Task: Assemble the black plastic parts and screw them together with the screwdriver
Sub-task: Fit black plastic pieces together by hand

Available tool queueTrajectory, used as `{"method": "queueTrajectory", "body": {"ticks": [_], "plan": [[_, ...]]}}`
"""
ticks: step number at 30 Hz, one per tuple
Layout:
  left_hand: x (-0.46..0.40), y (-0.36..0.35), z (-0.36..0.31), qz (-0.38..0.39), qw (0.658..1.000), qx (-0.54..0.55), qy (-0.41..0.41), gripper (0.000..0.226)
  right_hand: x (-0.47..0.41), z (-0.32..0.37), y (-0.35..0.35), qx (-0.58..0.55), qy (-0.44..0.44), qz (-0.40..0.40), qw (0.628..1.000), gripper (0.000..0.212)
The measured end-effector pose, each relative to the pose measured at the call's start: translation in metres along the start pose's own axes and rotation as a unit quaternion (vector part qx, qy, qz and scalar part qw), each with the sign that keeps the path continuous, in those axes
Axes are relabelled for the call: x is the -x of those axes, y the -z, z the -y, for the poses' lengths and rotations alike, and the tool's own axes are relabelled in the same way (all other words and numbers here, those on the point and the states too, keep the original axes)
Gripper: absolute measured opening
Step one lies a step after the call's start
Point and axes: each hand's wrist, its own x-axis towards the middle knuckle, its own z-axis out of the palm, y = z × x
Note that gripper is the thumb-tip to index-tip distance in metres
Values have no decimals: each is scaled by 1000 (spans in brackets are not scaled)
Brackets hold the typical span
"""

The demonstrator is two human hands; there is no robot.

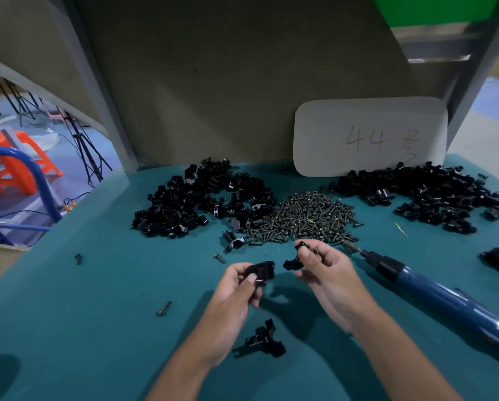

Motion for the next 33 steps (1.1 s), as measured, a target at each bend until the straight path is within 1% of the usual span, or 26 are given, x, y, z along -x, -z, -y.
{"method": "queueTrajectory", "body": {"ticks": [2, 5, 7, 10, 13, 14, 16, 18, 20, 21, 22, 24, 26, 29, 31, 33], "plan": [[-2, -2, -1, -20, 999, -13, -36, 34, 0, -1, -1, 21, 5, -2, 1000, 47], [-5, -4, 3, -54, 995, -37, -76, 34, 0, -3, -1, 75, 25, 2, 997, 45], [-6, -4, 5, -63, 992, -48, -94, 32, 0, -5, -1, 102, 33, 11, 994, 39], [-7, -3, 8, -59, 990, -65, -115, 31, -1, -7, 0, 104, 32, 26, 994, 34], [-6, -3, 9, -62, 986, -91, -126, 19, 0, -7, -1, 113, 29, 34, 993, 31], [-6, -3, 9, -68, 986, -93, -120, 17, 1, -7, -1, 120, 29, 37, 992, 32], [-4, -5, 8, -75, 991, -74, -78, 26, 3, -7, -3, 144, 34, 39, 988, 34], [-4, -7, 7, -51, 999, 2, -9, 39, 4, -8, -6, 171, 40, 33, 984, 35], [-3, -7, 4, -8, 994, 99, 53, 37, 4, -8, -8, 188, 44, 22, 981, 36], [-2, -6, 3, 11, 991, 113, 65, 33, 4, -9, -9, 193, 44, 15, 980, 36], [-3, -5, 3, 22, 993, 99, 60, 31, 3, -9, -9, 197, 42, 8, 979, 37], [-5, -4, 6, 14, 999, 32, 17, 31, 3, -10, -8, 194, 33, 1, 980, 37], [-8, -5, 9, -9, 999, -29, -39, 23, 2, -11, -8, 170, 20, 9, 985, 37], [-7, -6, 9, -30, 994, -61, -80, 12, 3, -10, -9, 101, -13, 36, 994, 39], [-7, -4, 9, -44, 994, -52, -85, 18, 4, -8, -10, 62, -33, 41, 997, 41], [-8, -2, 9, -57, 995, -23, -74, 33, 5, -5, -10, 35, -45, 39, 998, 44]]}}
